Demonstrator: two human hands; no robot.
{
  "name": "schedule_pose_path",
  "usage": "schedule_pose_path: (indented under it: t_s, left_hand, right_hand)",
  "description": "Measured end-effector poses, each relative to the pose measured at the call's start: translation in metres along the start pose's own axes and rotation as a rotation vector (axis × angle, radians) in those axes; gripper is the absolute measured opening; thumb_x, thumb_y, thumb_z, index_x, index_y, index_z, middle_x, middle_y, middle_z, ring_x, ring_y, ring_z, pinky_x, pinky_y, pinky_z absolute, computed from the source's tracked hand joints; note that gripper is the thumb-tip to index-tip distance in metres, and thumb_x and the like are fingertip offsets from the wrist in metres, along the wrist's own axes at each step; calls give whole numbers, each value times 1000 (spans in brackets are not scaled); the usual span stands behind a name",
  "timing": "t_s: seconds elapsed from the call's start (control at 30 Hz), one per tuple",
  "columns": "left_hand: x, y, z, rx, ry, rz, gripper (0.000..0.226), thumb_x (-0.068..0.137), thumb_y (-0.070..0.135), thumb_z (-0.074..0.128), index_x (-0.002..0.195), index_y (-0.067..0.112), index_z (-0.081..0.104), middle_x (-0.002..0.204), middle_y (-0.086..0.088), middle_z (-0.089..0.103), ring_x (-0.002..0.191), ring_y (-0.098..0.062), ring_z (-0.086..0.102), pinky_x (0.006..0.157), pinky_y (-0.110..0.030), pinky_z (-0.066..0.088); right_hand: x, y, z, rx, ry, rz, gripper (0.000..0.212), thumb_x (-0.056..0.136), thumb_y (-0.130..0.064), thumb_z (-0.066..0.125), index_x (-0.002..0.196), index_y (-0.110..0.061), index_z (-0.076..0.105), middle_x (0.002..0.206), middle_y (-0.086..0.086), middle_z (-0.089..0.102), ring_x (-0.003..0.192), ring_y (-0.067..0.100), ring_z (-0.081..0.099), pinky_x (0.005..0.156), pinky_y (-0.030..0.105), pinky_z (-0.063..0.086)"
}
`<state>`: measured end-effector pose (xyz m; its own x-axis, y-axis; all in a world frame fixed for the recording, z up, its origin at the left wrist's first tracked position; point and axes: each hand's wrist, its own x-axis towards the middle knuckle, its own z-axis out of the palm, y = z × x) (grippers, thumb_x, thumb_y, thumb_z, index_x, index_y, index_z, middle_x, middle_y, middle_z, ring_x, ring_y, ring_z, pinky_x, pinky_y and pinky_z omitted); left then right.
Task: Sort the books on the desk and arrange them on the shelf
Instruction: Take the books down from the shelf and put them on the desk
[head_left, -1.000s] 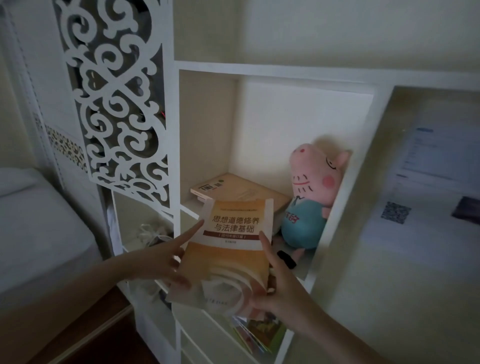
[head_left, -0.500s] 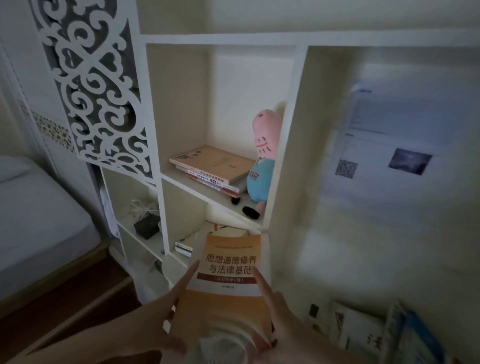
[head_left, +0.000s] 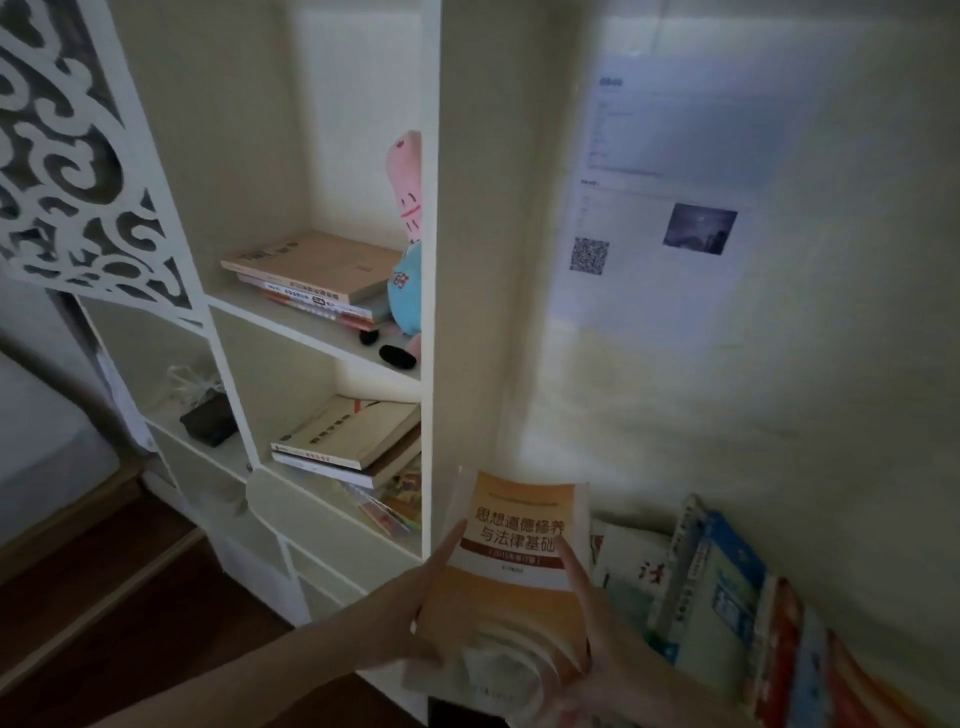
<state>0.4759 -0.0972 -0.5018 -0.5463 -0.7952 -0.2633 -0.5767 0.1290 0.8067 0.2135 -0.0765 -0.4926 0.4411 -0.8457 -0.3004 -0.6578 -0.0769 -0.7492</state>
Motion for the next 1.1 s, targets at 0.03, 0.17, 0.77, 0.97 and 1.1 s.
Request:
schedule_pose_path:
  t_s: [0.03, 0.17, 0.77, 0.97, 1.1]
  left_hand:
    - [9, -1, 5, 29, -19, 14, 127, 76, 15, 78, 138, 52, -26, 149, 15, 28, 98, 26, 43, 80, -2, 40]
    - [45, -6, 18, 58, 12, 32, 123, 76, 15, 78, 136, 51, -23, 152, 13, 24, 127, -9, 43, 95, -15, 40]
    - [116, -46, 29, 131, 26, -48, 115, 80, 16, 75, 145, 33, -19, 139, -8, 42, 104, -6, 46, 77, -6, 41]
    - [122, -28, 16, 106, 135, -33, 105, 84, 20, 71, 140, 46, -15, 132, -9, 45, 105, -13, 53, 80, -14, 46]
    - [112, -11, -1, 85, 182, 30, 102, 83, 23, 72, 136, 54, -10, 129, 2, 45, 100, -9, 59, 78, -14, 50]
  right_hand:
    - [2, 5, -3, 6, 3, 42, 148, 53, -40, 92, 142, -42, -26, 153, -10, 15, 141, 12, 27, 117, 39, 26]
    - [5, 22, -14, 118, -30, 65, 139, 61, -11, 90, 141, -35, -22, 132, -27, 19, 134, 2, 26, 115, 25, 25]
    - [53, 67, -7, 148, 104, 314, 112, 69, -3, 84, 147, -23, 6, 130, -16, 39, 126, 9, 35, 98, 8, 30]
    - [56, 57, -11, -153, 294, 334, 108, 75, -35, 81, 153, -26, 7, 142, 6, 24, 133, 22, 32, 107, 32, 35]
    - [56, 40, -24, -87, 338, 242, 110, 74, -33, 82, 154, -29, 7, 148, 2, 22, 137, 19, 26, 111, 32, 26]
